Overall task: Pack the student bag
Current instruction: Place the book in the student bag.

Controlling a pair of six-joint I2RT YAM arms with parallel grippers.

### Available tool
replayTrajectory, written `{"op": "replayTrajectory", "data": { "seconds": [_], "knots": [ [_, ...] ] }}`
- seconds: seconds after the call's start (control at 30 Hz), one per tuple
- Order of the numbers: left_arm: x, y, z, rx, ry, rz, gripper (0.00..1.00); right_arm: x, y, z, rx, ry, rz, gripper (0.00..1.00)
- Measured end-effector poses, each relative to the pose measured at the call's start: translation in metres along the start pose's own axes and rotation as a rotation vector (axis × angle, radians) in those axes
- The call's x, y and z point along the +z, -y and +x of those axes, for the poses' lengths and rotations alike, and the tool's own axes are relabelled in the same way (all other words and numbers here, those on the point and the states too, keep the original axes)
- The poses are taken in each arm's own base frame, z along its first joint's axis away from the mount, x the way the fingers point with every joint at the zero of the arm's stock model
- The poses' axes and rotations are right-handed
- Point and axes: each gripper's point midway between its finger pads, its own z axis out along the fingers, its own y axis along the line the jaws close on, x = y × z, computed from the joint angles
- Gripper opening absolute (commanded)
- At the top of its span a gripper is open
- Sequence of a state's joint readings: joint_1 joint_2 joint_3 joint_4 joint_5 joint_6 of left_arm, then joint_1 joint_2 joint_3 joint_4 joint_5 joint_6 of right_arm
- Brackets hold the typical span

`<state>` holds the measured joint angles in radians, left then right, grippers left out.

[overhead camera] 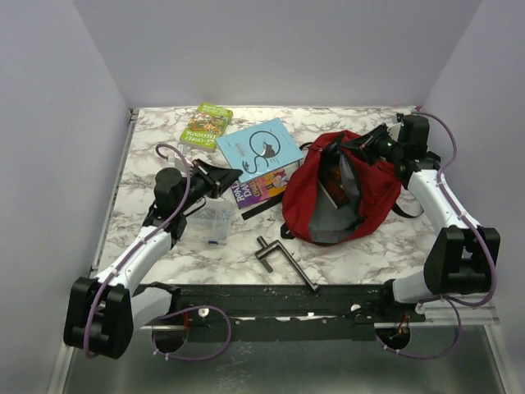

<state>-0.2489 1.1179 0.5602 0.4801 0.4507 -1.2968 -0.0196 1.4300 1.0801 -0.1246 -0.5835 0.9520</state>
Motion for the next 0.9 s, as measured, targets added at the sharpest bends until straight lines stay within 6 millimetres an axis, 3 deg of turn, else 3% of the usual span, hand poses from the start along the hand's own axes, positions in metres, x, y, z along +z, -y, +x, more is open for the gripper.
{"op": "replayTrajectory", "data": {
  "seconds": [0.13, 0.27, 0.53, 0.7, 0.9],
  "knots": [
    [-0.012, 0.009, 0.021, 0.035, -0.073, 0.006, 0.00, 0.009, -0.009, -0.014, 0.079, 0.018, -0.002, 0.00],
    [-0.022, 0.015, 0.059, 0.060, -0.179, 0.022, 0.00, 0.012, -0.025, -0.029, 0.104, 0.045, -0.021, 0.01],
    [-0.030, 0.000, 0.135, 0.058, -0.397, -0.021, 0.00, 0.011, -0.033, -0.037, 0.122, 0.072, -0.028, 0.01],
    [-0.009, -0.017, 0.153, 0.060, -0.438, -0.103, 0.00, 0.011, -0.034, -0.037, 0.136, 0.072, -0.030, 0.01],
    [0.037, -0.022, 0.147, 0.074, -0.362, -0.172, 0.00, 0.007, -0.036, -0.035, 0.139, 0.073, -0.036, 0.01]
  ]
}}
